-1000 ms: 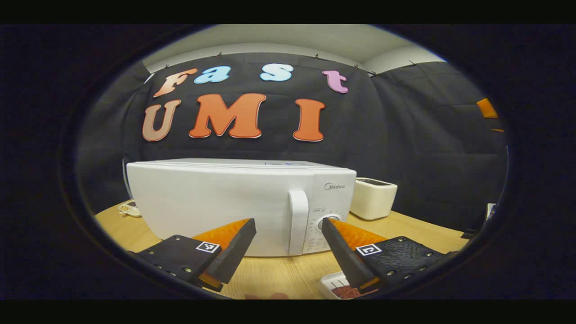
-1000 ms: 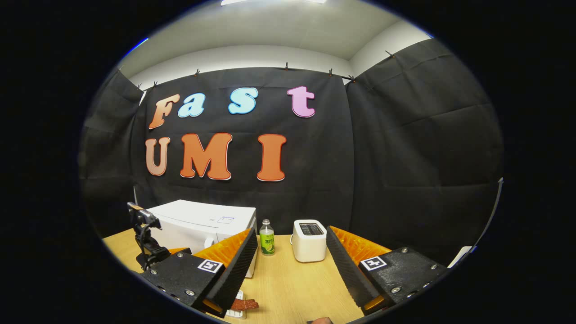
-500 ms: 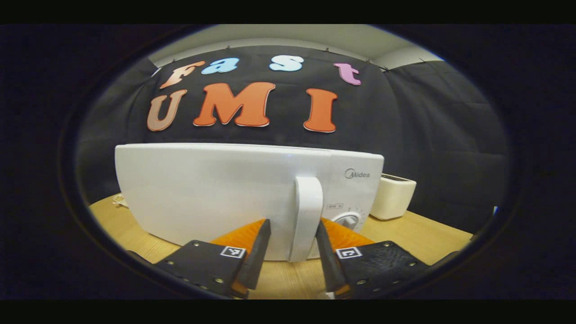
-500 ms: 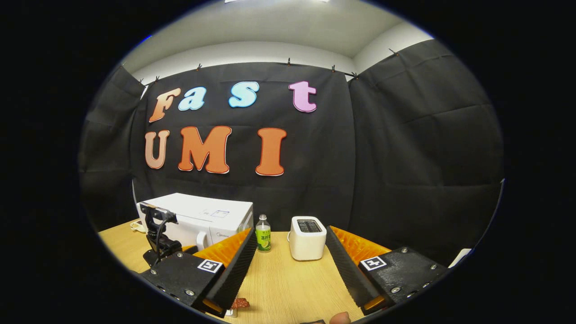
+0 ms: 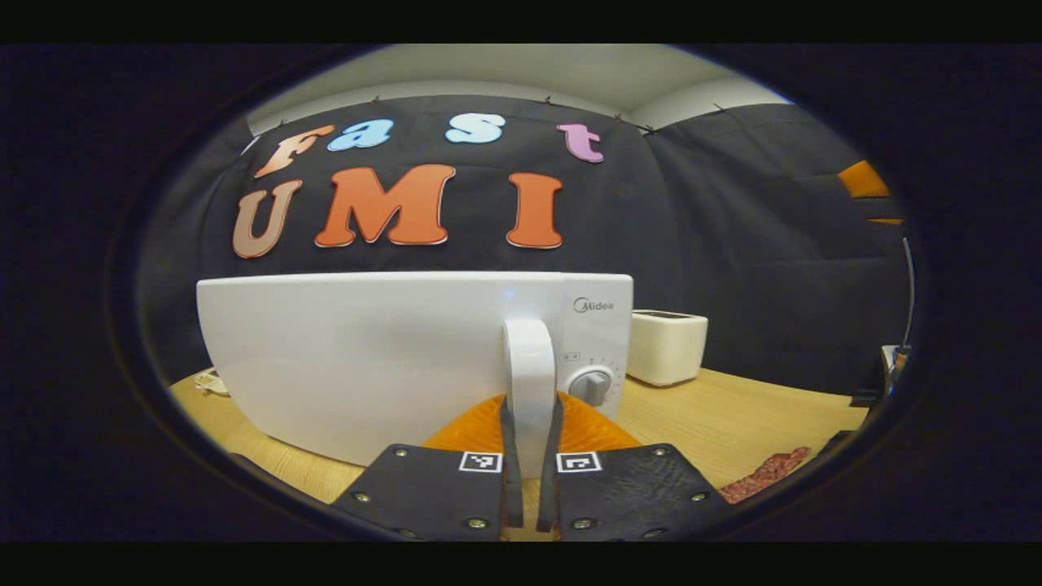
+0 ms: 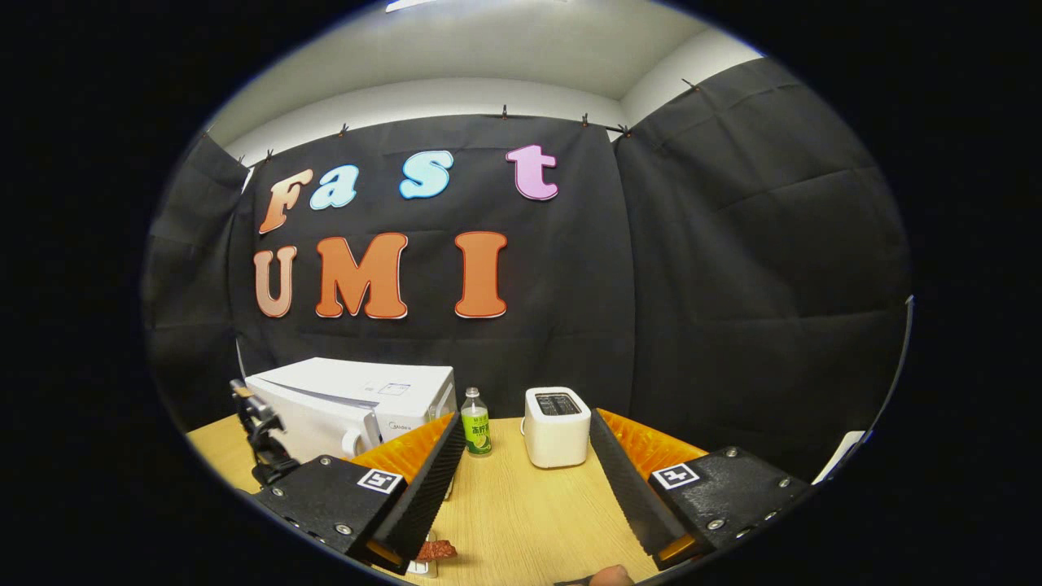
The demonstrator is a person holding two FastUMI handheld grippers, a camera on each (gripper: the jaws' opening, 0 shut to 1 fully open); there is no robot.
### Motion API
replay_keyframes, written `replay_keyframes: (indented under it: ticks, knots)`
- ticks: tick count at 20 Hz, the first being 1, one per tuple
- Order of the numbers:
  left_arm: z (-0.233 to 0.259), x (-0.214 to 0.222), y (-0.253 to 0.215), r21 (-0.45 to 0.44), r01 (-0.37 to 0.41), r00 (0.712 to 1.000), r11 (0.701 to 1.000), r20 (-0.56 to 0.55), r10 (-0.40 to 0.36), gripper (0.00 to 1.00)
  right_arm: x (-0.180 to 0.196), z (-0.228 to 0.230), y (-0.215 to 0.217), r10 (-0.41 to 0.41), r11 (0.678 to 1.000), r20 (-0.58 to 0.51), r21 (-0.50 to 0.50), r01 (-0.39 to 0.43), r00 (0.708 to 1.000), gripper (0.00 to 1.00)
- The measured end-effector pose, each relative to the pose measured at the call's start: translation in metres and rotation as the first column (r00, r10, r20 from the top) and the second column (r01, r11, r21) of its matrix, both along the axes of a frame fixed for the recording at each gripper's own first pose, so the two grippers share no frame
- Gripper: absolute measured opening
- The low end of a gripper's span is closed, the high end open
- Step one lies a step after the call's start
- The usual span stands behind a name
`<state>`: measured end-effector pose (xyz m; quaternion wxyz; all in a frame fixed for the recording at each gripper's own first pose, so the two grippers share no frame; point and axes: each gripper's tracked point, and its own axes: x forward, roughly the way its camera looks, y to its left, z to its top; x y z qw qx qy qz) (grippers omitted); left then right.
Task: Open the microwave oven with the left hand, put the food in, and close the microwave oven.
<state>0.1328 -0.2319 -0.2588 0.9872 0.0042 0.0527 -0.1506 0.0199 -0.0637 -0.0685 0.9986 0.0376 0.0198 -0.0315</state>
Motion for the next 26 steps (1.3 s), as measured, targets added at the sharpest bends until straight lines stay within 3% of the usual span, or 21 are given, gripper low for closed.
replay_keyframes:
  ticks: [4,12,13,15,16,17,18,19,21,22,23,26]
  knots:
    - [0.004,-0.046,0.015,-0.044,0.101,0.995,0.994,-0.021,-0.102,0.09,-0.002,-0.003,0.014,0.017,1.000,0.003,0.006,-0.017,1.000,0.96]
    - [0.013,-0.116,0.057,-0.048,0.190,0.981,0.981,-0.039,-0.192,0.09,-0.013,0.003,0.061,0.084,0.996,0.007,0.005,-0.084,0.996,0.96]
    - [0.014,-0.123,0.063,-0.042,0.194,0.980,0.980,-0.034,-0.195,0.08,-0.014,0.005,0.068,0.095,0.995,0.009,0.007,-0.095,0.995,1.00]
    - [0.016,-0.136,0.074,-0.037,0.199,0.979,0.979,-0.032,-0.200,0.09,-0.016,0.007,0.084,0.120,0.993,0.009,0.007,-0.120,0.993,0.96]
    - [0.016,-0.141,0.078,-0.040,0.202,0.979,0.979,-0.035,-0.203,0.02,-0.018,0.009,0.091,0.131,0.991,0.011,0.004,-0.131,0.991,0.96]
    - [0.017,-0.148,0.086,-0.044,0.205,0.978,0.978,-0.039,-0.207,0.09,-0.019,0.011,0.097,0.137,0.991,0.011,-0.001,-0.137,0.991,0.96]
    - [0.018,-0.155,0.092,-0.047,0.208,0.977,0.977,-0.044,-0.210,0.10,-0.020,0.011,0.102,0.140,0.990,0.011,-0.005,-0.140,0.990,0.96]
    - [0.019,-0.161,0.100,-0.047,0.210,0.976,0.977,-0.051,-0.212,0.05,-0.021,0.012,0.108,0.144,0.990,0.012,-0.006,-0.144,0.989,0.96]
    - [0.022,-0.174,0.119,-0.040,0.203,0.977,0.978,-0.051,-0.205,0.11,-0.024,0.014,0.122,0.160,0.987,0.009,-0.001,-0.160,0.987,0.96]
    - [0.023,-0.181,0.130,-0.042,0.190,0.980,0.981,-0.049,-0.192,0.12,-0.025,0.014,0.129,0.170,0.985,0.011,0.004,-0.170,0.985,1.00]
    - [0.024,-0.188,0.141,-0.046,0.171,0.984,0.984,-0.045,-0.173,0.13,-0.025,0.015,0.135,0.176,0.984,0.010,0.009,-0.176,0.984,0.96]
    - [0.026,-0.205,0.176,-0.050,0.095,0.994,0.994,-0.052,-0.098,0.13,-0.029,0.015,0.154,0.200,0.980,0.007,0.017,-0.200,0.980,0.96]
